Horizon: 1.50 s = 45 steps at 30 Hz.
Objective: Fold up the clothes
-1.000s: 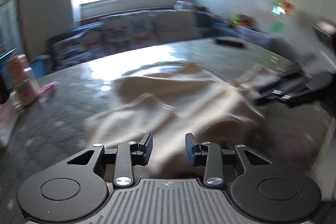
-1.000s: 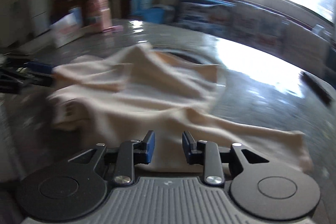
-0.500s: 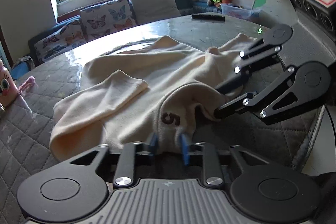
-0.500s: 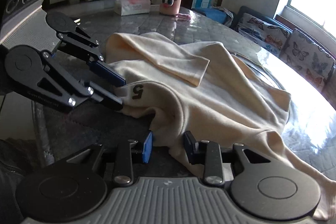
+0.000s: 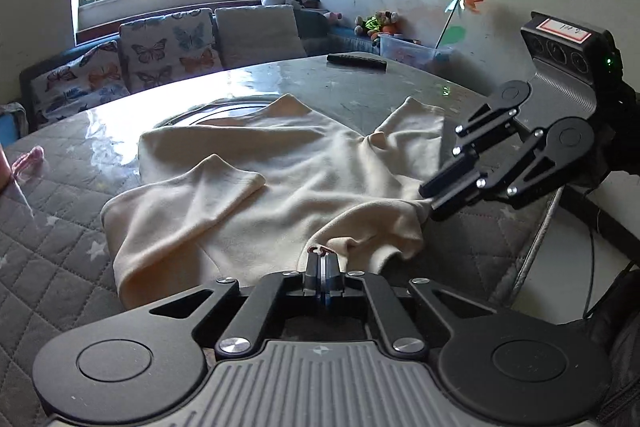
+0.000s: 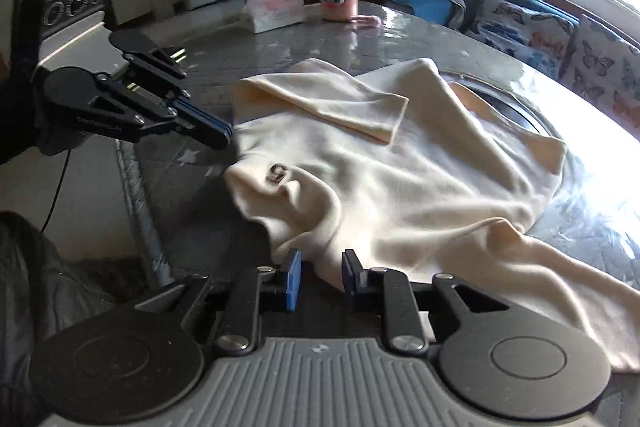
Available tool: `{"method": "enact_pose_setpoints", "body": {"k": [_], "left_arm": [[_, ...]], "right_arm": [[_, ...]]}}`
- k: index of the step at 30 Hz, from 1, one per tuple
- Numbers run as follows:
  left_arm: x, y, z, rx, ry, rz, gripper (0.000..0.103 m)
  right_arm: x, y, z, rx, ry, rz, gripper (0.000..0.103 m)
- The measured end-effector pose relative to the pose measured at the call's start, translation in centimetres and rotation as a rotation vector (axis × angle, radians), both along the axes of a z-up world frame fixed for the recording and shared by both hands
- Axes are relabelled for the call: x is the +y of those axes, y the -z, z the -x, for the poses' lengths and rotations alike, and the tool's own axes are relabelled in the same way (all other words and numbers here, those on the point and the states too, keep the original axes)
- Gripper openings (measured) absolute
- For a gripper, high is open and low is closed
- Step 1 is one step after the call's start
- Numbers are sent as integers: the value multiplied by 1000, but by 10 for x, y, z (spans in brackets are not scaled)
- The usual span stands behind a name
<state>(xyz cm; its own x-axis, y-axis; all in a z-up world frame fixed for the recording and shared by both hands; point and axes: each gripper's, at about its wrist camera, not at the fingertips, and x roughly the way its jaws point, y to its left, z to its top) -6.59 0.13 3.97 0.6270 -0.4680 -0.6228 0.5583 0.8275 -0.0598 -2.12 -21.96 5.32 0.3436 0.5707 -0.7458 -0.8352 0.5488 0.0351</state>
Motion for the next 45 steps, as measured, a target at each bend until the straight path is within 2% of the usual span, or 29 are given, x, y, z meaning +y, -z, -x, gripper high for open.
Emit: {"method": "enact_pose_setpoints", "body": {"k": [4, 7, 9, 12, 14, 16, 19, 21, 22, 23, 25, 27, 29, 32, 37, 39, 43, 45], "left_arm": [[-1, -6, -8, -35, -36, 3, 3], [-10, -3, -16, -26, -25, 24, 4], [-22, 1, -15, -23, 19, 15, 5], [-39, 9, -16, -28, 71, -24, 17], [-48, 17, -19, -41, 85, -64, 33], [-56, 25, -21, -56, 92, -109, 36], [-61, 36, -23, -49, 107, -147, 35], [-58, 38, -24, -46, 96, -144, 23], [-56, 39, -24, -45, 90, -143, 12], [-54, 39, -25, -44, 84, -140, 6], [-47, 32, -25, -49, 63, -105, 3], [-41, 24, -23, -60, 56, -70, 2], [-36, 16, -19, -75, 60, -36, 2], [-35, 21, -15, -47, 80, -44, 2], [-35, 29, -12, -1, 113, -57, 3], [-35, 31, -12, 15, 124, -61, 4], [-28, 15, -17, -29, 95, -30, 6], [-26, 7, -26, -65, 43, -34, 6]], "right_arm": [[6, -6, -6, -64, 49, -36, 22], [13, -3, -13, -84, 75, -53, 22], [20, 0, -15, -78, 66, -51, 21], [25, 1, -10, -83, 27, -46, 21], [31, 0, -4, -87, -14, -45, 21], [35, 5, -2, -74, -29, -25, 21], [39, 17, 1, -59, -32, 22, 21], [40, 23, 1, -52, -23, 44, 21], [39, 25, 1, -49, -14, 48, 20], [37, 27, 1, -45, -5, 49, 20], [33, 26, 0, -33, 18, 30, 10], [28, 22, -2, -27, 41, 10, 4], [23, 17, -3, -10, 55, -19, 4], [15, 11, 1, 15, 36, -55, 4], [15, 19, 9, 52, -31, 2, 4], [14, 15, 9, 43, -45, -9, 5], [8, -2, -4, 10, 5, -76, 6], [10, -2, -13, -4, 44, -89, 9]]}}
